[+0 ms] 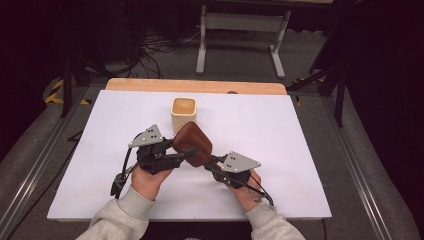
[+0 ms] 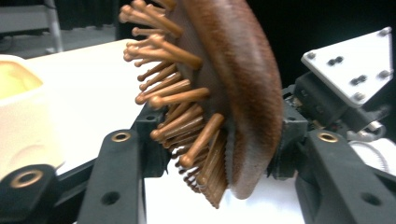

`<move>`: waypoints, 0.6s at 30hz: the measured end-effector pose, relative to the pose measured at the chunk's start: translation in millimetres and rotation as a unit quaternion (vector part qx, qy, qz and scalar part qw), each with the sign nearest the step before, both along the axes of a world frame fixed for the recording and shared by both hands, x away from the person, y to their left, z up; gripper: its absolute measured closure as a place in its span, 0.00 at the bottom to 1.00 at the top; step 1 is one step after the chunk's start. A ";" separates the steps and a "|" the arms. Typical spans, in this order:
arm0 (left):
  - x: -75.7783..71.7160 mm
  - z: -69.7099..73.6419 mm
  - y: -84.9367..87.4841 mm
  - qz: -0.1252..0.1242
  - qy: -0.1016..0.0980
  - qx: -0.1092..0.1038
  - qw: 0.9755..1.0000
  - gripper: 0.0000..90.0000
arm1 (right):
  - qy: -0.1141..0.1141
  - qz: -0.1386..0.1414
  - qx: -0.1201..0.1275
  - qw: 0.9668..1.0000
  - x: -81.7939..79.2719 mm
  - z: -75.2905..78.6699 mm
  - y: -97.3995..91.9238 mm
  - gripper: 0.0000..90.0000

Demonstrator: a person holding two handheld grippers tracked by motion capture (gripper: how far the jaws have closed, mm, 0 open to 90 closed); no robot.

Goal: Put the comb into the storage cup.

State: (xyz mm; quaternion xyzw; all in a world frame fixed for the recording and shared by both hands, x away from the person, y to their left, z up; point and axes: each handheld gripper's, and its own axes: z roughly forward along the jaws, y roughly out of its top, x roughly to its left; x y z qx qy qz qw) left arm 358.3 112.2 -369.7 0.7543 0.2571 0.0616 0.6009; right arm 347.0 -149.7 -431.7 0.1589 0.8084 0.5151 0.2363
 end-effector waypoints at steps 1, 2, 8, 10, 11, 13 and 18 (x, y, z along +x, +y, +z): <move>-0.6 0.5 0.0 -0.002 0.002 -0.003 1.000 0.60 | 0.001 0.001 0.003 1.000 0.0 0.1 0.0 0.80; -0.6 0.5 0.0 -0.002 0.002 -0.003 1.000 0.61 | 0.001 0.001 0.003 1.000 0.0 0.1 0.0 0.80; -1.7 4.4 0.5 -0.013 0.004 -0.012 1.000 0.63 | -0.001 0.011 0.012 1.000 -0.3 1.7 -0.7 0.80; -1.8 6.8 0.8 -0.017 0.006 -0.015 1.000 0.64 | 0.001 0.019 0.018 1.000 0.2 2.4 -1.5 0.79; -2.1 10.0 1.3 -0.017 0.002 -0.015 1.000 0.64 | -0.002 0.026 0.023 0.999 0.2 3.9 -3.0 0.77; -2.1 13.0 2.2 -0.014 -0.005 -0.009 1.000 0.65 | -0.003 0.029 0.027 0.999 0.3 4.9 -3.9 0.74; 0.3 25.0 8.2 -0.007 -0.014 -0.012 1.000 0.65 | -0.004 0.022 0.056 0.998 0.1 11.1 -12.3 0.54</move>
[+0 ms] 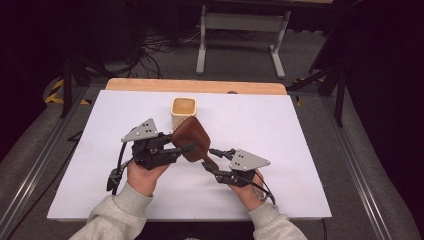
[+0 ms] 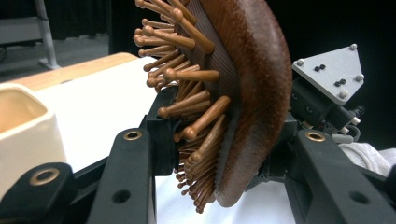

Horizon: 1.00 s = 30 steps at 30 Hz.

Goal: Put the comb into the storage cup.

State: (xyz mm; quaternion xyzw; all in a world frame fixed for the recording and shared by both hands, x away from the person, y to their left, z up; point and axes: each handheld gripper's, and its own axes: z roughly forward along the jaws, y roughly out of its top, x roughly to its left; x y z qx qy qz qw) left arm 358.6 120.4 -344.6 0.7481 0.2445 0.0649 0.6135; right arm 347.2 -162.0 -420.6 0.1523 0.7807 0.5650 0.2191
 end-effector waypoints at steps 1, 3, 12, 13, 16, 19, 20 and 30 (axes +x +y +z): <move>0.4 2.9 0.9 0.003 -0.005 0.002 1.000 0.65 | 0.007 0.001 0.005 1.000 0.9 1.8 -2.8 0.49; 1.6 7.2 2.1 0.005 -0.011 0.007 1.000 0.65 | 0.016 -0.003 0.012 1.000 2.2 4.9 -7.2 0.41; 9.4 27.7 7.0 0.016 -0.032 0.025 0.999 0.65 | 0.034 -0.018 0.034 0.999 7.7 9.4 -21.2 0.09; 10.0 28.7 7.3 0.017 -0.032 0.025 0.999 0.65 | 0.036 -0.023 0.035 0.998 7.7 9.8 -22.6 0.06; 14.4 35.6 8.1 0.023 -0.037 0.031 0.999 0.65 | 0.043 -0.029 0.038 0.998 8.3 11.1 -27.1 0.03; 18.1 41.1 8.7 0.026 -0.042 0.033 0.998 0.65 | 0.046 -0.034 0.039 0.998 8.0 12.6 -31.2 0.02; 19.2 43.0 9.2 0.027 -0.041 0.034 0.998 0.65 | 0.047 -0.036 0.038 0.998 7.8 13.0 -32.1 0.02; 28.0 61.6 10.1 0.040 -0.054 0.041 0.997 0.65 | 0.050 -0.044 0.045 0.997 8.5 14.5 -40.5 0.02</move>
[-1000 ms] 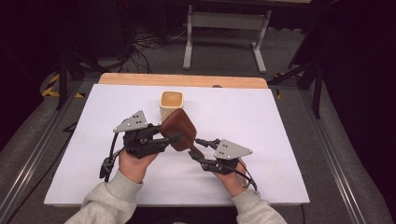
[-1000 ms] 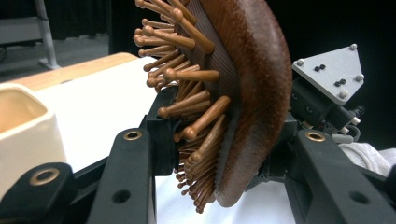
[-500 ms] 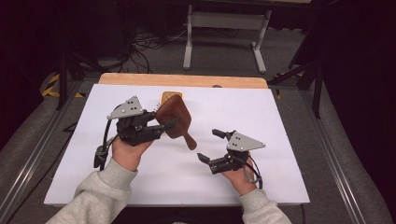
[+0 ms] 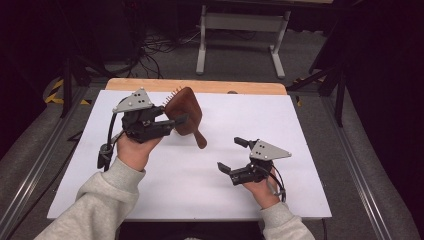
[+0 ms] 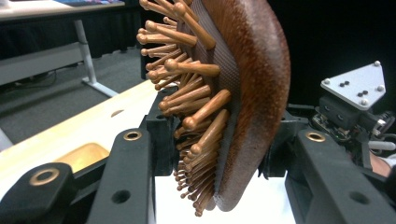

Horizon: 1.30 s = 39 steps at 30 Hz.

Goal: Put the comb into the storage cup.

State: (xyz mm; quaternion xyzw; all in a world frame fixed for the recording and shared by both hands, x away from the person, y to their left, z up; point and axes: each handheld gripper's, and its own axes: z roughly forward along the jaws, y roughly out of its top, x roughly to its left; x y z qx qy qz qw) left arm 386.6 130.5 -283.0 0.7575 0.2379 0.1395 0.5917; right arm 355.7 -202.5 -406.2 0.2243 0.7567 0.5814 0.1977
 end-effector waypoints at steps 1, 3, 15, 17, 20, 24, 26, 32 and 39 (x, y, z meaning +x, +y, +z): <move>0.9 1.5 0.0 0.002 -0.002 0.001 1.000 0.65 | 0.000 -0.001 0.000 1.000 0.2 0.2 -0.9 0.02; 2.7 4.8 0.3 0.006 -0.003 0.003 1.000 0.65 | 0.001 -0.003 0.001 1.000 0.7 0.1 -1.6 0.02; 14.2 22.4 4.4 0.029 -0.020 -0.003 0.999 0.65 | 0.003 -0.004 0.004 1.000 1.6 0.2 -3.3 0.02; 16.3 25.6 5.0 0.034 -0.022 -0.003 0.999 0.65 | 0.003 -0.005 0.004 1.000 1.6 0.2 -3.3 0.02; 19.9 29.8 5.3 0.041 -0.027 -0.004 0.999 0.65 | 0.002 -0.005 0.003 1.000 2.1 0.0 -3.7 0.02; 25.3 32.8 5.4 0.050 -0.029 -0.005 0.998 0.65 | 0.003 -0.004 0.004 1.000 2.3 -0.1 -4.0 0.02; 27.2 33.9 5.8 0.055 -0.029 -0.007 0.998 0.65 | 0.004 -0.004 0.004 1.000 2.2 -0.2 -3.9 0.02; 33.8 35.7 7.2 0.071 -0.032 -0.011 0.997 0.64 | 0.004 -0.004 0.005 1.000 2.2 0.0 -4.4 0.02; 41.9 35.5 9.5 0.088 -0.033 -0.015 0.995 0.64 | 0.004 -0.004 0.005 1.000 2.3 0.0 -4.6 0.02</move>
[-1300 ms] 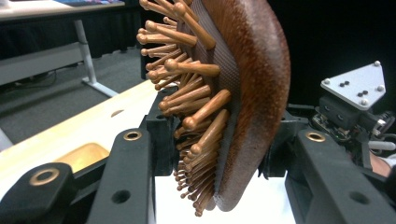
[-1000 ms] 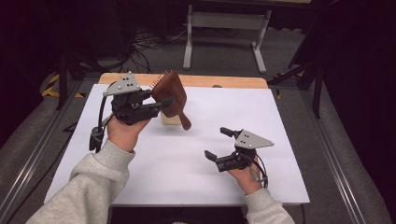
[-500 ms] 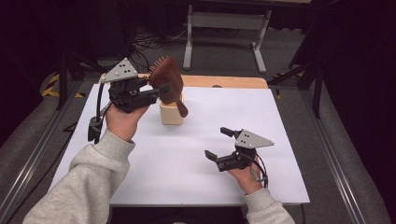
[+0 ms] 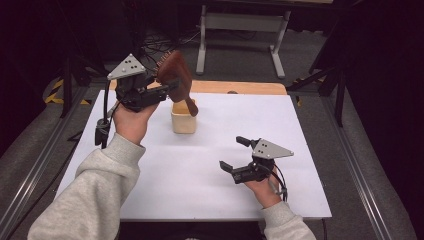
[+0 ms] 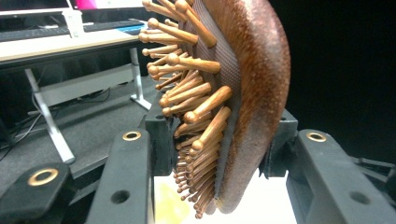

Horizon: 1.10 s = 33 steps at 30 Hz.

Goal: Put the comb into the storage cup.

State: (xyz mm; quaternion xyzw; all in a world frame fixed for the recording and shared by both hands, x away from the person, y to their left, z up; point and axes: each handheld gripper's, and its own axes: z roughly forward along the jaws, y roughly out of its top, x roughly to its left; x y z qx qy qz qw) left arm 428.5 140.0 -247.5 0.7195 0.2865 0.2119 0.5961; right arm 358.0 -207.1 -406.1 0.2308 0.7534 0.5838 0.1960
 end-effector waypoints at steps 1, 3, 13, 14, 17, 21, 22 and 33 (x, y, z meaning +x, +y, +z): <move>1.6 -0.4 0.3 0.003 0.001 -0.001 1.000 0.64 | 0.000 0.000 0.000 1.000 0.0 0.0 0.0 0.02; 3.5 -0.9 0.6 0.008 0.002 -0.002 1.000 0.64 | 0.000 0.000 0.000 1.000 0.0 0.0 -0.1 0.02; 18.7 -5.4 3.1 0.039 0.005 -0.007 0.999 0.64 | 0.001 0.000 0.000 1.000 0.2 -0.2 -0.3 0.02; 18.7 -5.4 3.1 0.039 0.005 -0.007 0.999 0.64 | 0.000 0.000 0.000 1.000 0.2 -0.1 -0.4 0.02; 22.1 -6.9 3.1 0.049 0.004 -0.006 0.999 0.64 | 0.001 0.000 0.001 1.000 0.3 0.0 -1.0 0.02; 27.9 -9.3 2.7 0.062 0.004 -0.007 0.998 0.64 | 0.002 0.000 0.000 1.000 0.4 -0.2 -1.0 0.02; 29.1 -9.9 2.7 0.064 0.005 -0.005 0.998 0.64 | 0.002 0.000 0.000 1.000 0.4 -0.2 -1.1 0.02; 38.4 -15.4 2.5 0.083 0.012 0.001 0.996 0.63 | 0.003 0.002 -0.001 1.000 0.9 -0.7 -1.2 0.02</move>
